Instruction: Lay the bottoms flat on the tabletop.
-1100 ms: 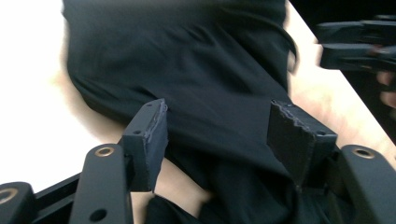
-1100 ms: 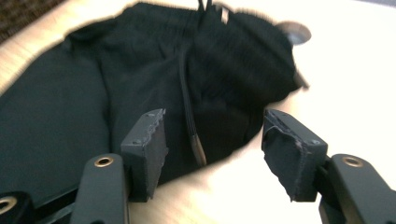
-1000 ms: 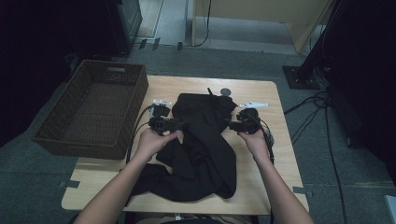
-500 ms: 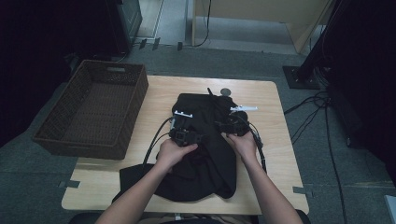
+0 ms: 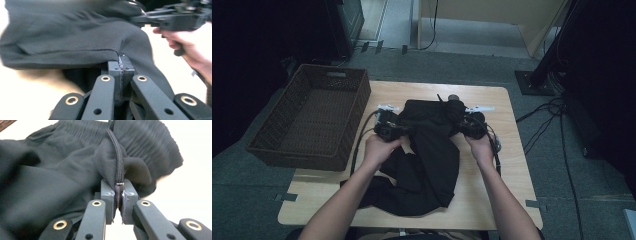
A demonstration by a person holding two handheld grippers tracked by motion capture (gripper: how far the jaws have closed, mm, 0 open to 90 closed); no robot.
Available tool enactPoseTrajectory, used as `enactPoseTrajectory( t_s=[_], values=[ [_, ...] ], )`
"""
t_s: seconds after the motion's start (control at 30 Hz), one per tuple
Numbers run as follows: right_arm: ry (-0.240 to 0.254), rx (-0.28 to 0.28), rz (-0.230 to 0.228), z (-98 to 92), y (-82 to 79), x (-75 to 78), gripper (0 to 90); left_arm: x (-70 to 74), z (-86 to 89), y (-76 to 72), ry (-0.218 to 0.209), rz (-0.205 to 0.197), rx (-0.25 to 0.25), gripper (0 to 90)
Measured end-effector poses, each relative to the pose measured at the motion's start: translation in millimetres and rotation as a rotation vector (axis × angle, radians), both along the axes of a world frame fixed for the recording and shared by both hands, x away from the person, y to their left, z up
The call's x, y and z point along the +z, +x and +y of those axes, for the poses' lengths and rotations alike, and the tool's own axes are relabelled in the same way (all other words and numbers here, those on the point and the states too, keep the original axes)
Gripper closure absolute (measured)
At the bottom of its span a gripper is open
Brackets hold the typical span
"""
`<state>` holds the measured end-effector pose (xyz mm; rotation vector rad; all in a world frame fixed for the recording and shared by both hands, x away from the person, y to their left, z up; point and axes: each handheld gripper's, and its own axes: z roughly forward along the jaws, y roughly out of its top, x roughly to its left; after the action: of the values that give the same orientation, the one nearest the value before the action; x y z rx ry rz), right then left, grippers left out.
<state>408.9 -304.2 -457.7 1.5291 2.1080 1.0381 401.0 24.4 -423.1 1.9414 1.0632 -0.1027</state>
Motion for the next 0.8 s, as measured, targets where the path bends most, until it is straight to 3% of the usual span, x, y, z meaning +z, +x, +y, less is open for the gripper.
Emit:
enactPoseTrajectory(
  t_s=[0.03, 0.1, 0.13, 0.2, 0.27, 0.3, 0.37, 0.43, 0.47, 0.53, 0.57, 0.63, 0.67, 0.7, 0.73, 0.8],
  values=[
    [0.0, 0.0, 0.0, 0.0, 0.0, 0.0, 83.9, 3.9, 8.1, 3.0, 0.007, -0.004, 0.015, 90.0],
    [-0.02, -0.022, -0.019, -15.1, 3.2, 19.4, 83.9, 10.1, 24.9, 8.8, 0.018, -0.009, 0.059, 90.0],
    [-0.02, -0.022, -0.019, -15.1, 3.2, 19.4, 83.9, 12.6, 32.4, 11.5, 0.026, -0.004, 0.078, 90.0],
    [-0.034, -0.037, -0.032, -25.1, 6.3, 32.5, 83.9, 15.6, 44.0, 16.6, 0.063, -0.016, 0.119, 90.0],
    [-0.073, -0.06, -0.046, -32.7, 11.4, 43.8, 83.9, 14.3, 51.0, 22.4, 0.133, -0.021, 0.161, 90.0],
    [-0.097, -0.075, -0.048, -35.9, 14.7, 48.0, 83.8, 11.7, 53.2, 25.6, 0.19, -0.019, 0.185, 90.0],
    [-0.136, -0.113, -0.05, -41.4, 22.4, 51.1, 83.6, 2.0, 56.4, 32.5, 0.249, 0.001, 0.224, 90.0],
    [-0.151, -0.132, -0.04, -44.3, 29.5, 47.7, 79.0, -9.3, 58.8, 39.9, 0.246, 0.058, 0.246, 89.2],
    [-0.141, -0.129, -0.039, -44.5, 31.6, 45.0, 75.0, -13.1, 58.2, 41.4, 0.242, 0.059, 0.246, 86.5],
    [-0.126, -0.117, -0.051, -40.5, 32.1, 41.5, 62.0, -15.2, 55.4, 41.0, 0.234, 0.056, 0.231, 70.2],
    [-0.117, -0.11, -0.06, -39.0, 30.6, 41.9, 61.4, -14.5, 54.5, 40.3, 0.22, 0.054, 0.222, 66.2],
    [-0.072, -0.093, -0.095, -36.3, 23.9, 46.2, 56.1, -8.9, 53.9, 37.7, 0.185, 0.048, 0.214, 53.6],
    [0.002, -0.074, -0.097, -35.2, 17.3, 50.4, 56.4, -4.8, 53.4, 35.3, 0.159, 0.042, 0.206, 51.7],
    [0.002, -0.074, -0.097, -35.2, 17.3, 50.4, 56.0, -1.3, 51.5, 32.6, 0.142, 0.04, 0.187, 51.7],
    [0.065, -0.048, -0.083, -31.5, 8.8, 50.8, 55.2, 1.4, 47.5, 29.4, 0.136, 0.047, 0.169, 45.8],
    [0.085, -0.035, -0.079, -28.3, 3.9, 48.8, 54.6, 3.9, 37.8, 20.5, 0.116, 0.048, 0.12, 45.2]
  ],
)
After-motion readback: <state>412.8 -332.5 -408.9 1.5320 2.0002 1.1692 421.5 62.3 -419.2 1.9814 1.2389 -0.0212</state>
